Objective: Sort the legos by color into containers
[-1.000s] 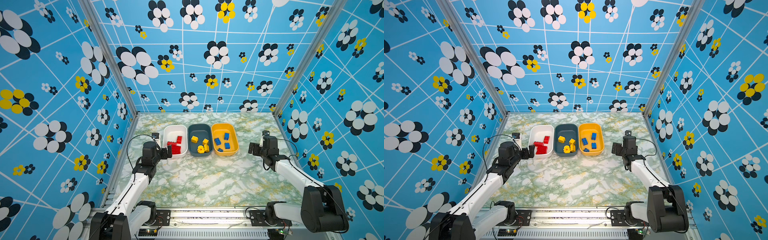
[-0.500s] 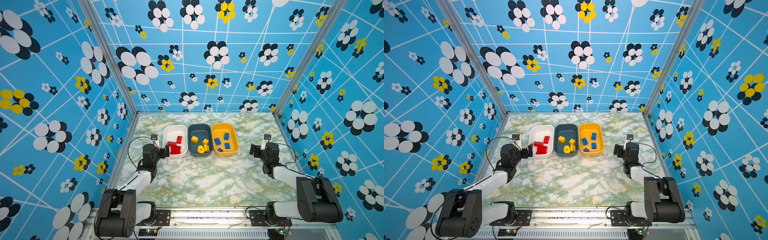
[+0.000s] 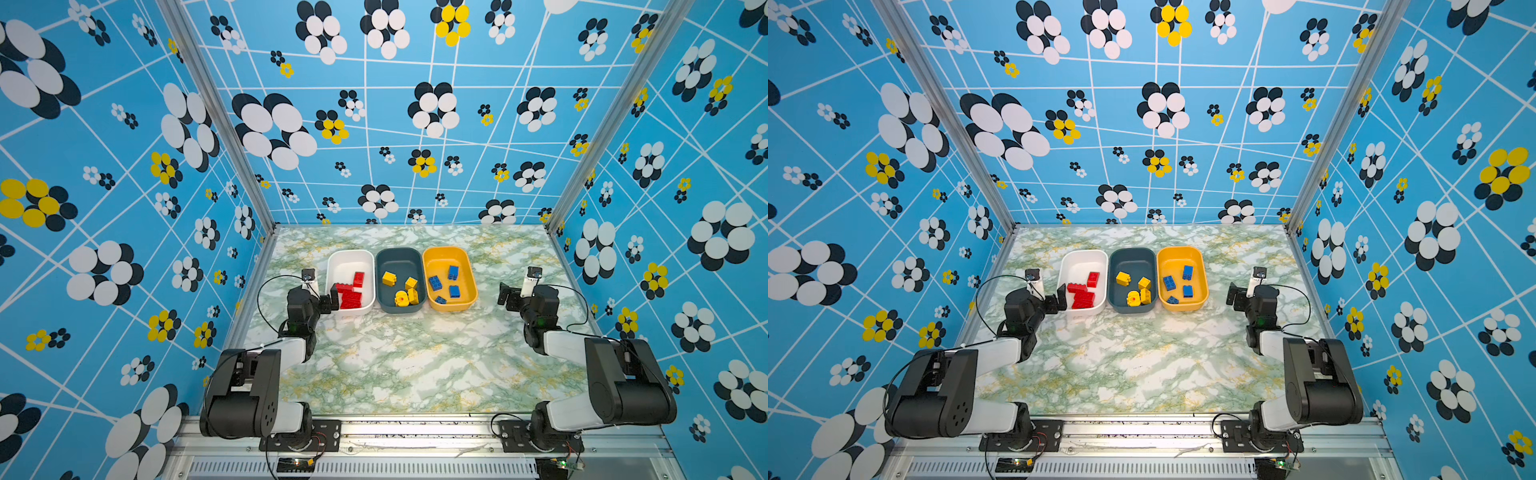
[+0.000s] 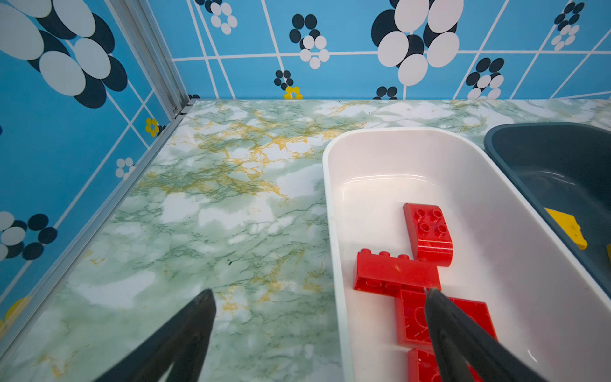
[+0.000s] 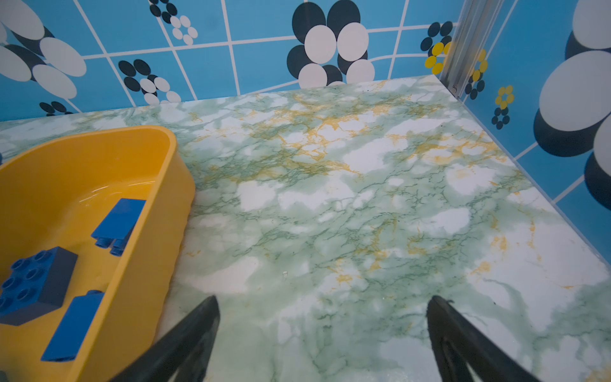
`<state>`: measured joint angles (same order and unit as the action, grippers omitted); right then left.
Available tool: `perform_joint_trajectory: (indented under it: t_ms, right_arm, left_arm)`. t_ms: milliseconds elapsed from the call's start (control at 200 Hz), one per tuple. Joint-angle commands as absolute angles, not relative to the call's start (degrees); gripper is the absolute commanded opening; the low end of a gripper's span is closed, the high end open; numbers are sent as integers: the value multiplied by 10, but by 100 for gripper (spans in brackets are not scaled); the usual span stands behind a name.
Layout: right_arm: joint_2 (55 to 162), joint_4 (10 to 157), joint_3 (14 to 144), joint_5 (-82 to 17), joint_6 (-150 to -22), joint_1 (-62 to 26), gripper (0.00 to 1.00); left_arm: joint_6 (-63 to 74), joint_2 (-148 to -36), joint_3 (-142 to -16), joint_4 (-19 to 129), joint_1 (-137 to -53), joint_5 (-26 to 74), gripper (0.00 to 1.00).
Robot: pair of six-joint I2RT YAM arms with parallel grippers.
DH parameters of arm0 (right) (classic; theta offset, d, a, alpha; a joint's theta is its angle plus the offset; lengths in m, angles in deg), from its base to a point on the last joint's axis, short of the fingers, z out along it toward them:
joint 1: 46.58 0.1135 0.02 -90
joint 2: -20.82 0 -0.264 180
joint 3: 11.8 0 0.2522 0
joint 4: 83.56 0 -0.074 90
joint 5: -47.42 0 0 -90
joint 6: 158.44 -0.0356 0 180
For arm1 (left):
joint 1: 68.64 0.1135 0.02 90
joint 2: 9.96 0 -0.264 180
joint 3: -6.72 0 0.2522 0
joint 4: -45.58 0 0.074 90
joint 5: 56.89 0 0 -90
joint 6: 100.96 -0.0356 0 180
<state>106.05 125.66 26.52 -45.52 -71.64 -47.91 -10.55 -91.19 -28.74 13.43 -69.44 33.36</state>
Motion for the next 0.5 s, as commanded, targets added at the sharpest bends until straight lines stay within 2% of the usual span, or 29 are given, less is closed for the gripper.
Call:
perform_joint_trajectory:
  t_ms: [0, 120, 495]
  right_arm:
    - [1073, 1300, 252, -443, -711, -483, 99]
    - [1094, 1345, 240, -445, -709, -482, 99]
    - [1089, 1332, 242, -445, -709, -481, 99]
  left_arm:
    - [-100, -933, -278, 89, -691, 331, 99]
    - [-100, -946, -278, 81, -691, 328, 99]
    - [-96, -969, -294, 90, -691, 337, 100]
